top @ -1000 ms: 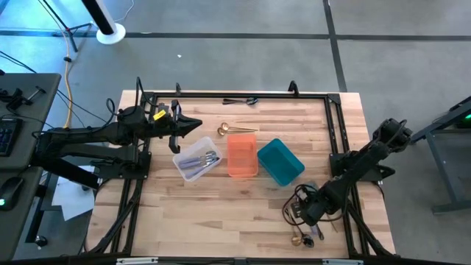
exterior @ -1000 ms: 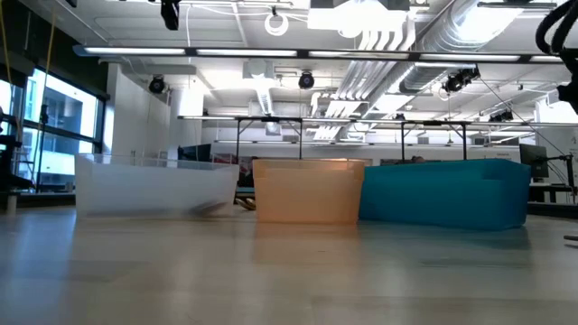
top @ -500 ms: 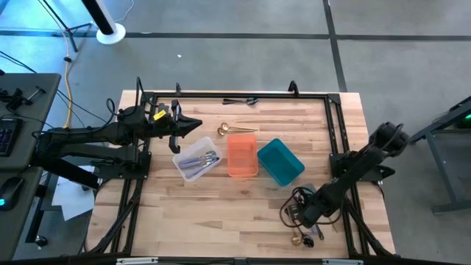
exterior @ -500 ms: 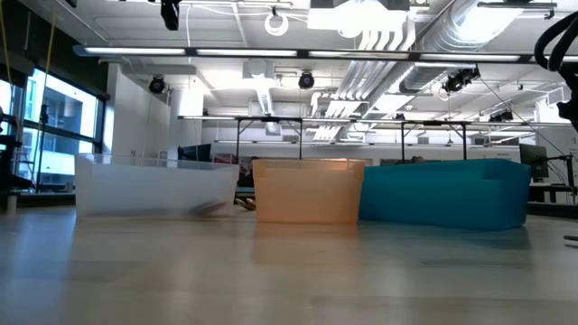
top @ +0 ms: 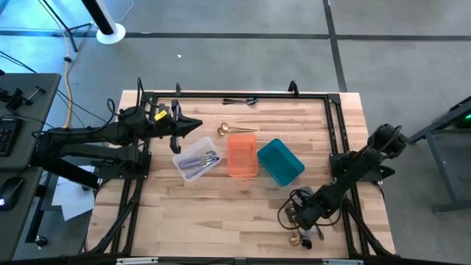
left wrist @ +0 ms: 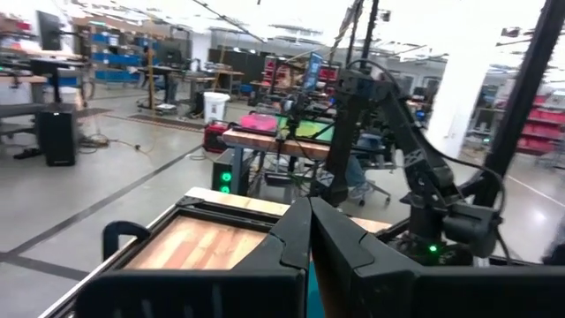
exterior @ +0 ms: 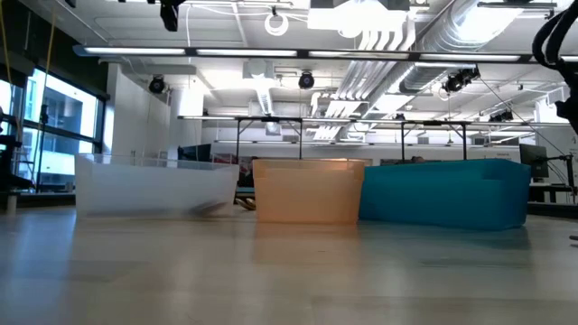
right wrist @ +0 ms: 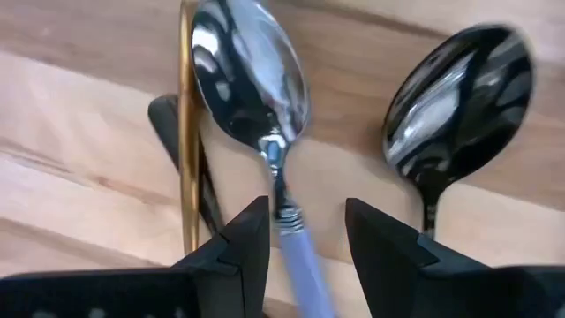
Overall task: Sort silverware by color (type)
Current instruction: Put the purple spoon into the white bin
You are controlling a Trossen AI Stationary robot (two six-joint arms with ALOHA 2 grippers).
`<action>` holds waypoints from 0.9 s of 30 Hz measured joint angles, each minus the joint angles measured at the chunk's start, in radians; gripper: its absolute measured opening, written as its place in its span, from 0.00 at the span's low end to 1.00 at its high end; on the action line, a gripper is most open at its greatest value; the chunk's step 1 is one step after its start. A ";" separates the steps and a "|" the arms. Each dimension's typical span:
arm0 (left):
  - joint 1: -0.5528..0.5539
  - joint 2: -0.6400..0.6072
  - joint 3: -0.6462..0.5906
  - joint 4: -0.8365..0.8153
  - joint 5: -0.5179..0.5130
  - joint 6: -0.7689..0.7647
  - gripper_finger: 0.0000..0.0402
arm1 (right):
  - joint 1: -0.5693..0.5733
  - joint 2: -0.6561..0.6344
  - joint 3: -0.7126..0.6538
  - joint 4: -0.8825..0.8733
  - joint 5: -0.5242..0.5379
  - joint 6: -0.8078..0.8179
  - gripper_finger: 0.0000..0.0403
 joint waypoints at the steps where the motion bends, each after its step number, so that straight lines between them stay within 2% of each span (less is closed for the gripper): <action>1: 0.000 0.000 0.000 0.000 -0.009 0.002 0.00 | -0.004 0.000 0.000 -0.007 0.006 0.003 0.33; 22: 0.000 0.000 0.000 -0.001 -0.033 0.018 0.00 | -0.027 0.050 0.005 -0.015 0.004 -0.027 0.33; 27: 0.000 0.000 0.000 -0.001 -0.033 0.018 0.00 | -0.026 0.050 0.004 -0.036 0.001 -0.031 0.24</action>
